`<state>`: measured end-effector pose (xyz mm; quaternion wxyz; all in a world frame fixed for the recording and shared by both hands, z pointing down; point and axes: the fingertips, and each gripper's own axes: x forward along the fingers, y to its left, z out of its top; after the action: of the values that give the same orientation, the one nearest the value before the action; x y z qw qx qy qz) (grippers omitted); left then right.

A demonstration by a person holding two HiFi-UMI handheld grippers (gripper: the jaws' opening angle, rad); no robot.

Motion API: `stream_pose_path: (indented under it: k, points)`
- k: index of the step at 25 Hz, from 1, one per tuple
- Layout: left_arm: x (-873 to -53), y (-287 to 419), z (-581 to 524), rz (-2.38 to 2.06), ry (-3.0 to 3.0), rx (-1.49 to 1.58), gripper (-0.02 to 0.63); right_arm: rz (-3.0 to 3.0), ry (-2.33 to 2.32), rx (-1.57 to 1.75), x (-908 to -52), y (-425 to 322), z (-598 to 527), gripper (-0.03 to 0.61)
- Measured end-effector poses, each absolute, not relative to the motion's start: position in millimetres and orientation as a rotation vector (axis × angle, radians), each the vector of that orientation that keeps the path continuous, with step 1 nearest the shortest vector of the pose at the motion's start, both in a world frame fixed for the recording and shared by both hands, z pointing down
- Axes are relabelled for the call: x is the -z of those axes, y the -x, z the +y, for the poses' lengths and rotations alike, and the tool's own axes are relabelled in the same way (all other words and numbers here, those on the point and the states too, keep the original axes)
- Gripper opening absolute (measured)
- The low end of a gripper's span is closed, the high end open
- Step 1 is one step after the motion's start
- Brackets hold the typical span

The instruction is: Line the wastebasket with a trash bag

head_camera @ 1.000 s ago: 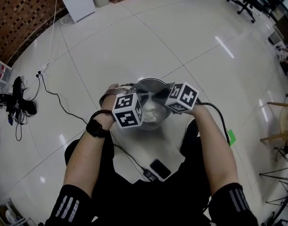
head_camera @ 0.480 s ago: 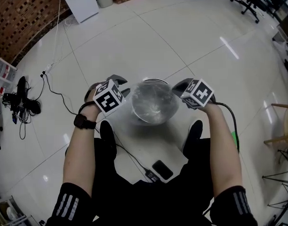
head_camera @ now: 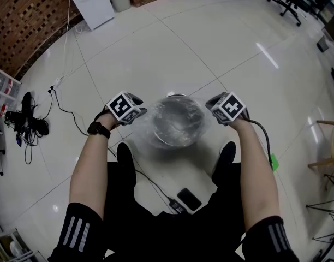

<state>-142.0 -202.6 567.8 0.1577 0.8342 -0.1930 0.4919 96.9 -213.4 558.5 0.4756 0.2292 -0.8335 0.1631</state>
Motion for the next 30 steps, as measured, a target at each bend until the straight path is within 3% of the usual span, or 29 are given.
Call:
stream_pose_path:
  k: [3,6,10,11,30]
  points:
    - [-591,144,-196,-0.453,-2.315,-1.396,0.170,-2.011,-0.577,-0.408,-570,-102,-218,0.006]
    - [-602,141,-194,-0.395,-2.276,-1.390,0.156,-1.990,-0.601,-0.463,-585,-109,-224,0.007]
    - [-604,134,-204,-0.417,-2.289,-1.402,0.000,-1.989,-0.651,-0.512,-601,-117,-236,0.006]
    - [-604,133,-208,-0.430,-2.295,-1.405,-0.006,-1.988,-0.673,-0.516,-604,-119,-241,0.006]
    - [-653,127,-286,-0.744,-2.250,-1.323,-0.005,-1.847,-0.741,-0.551,-691,-139,-283,0.006]
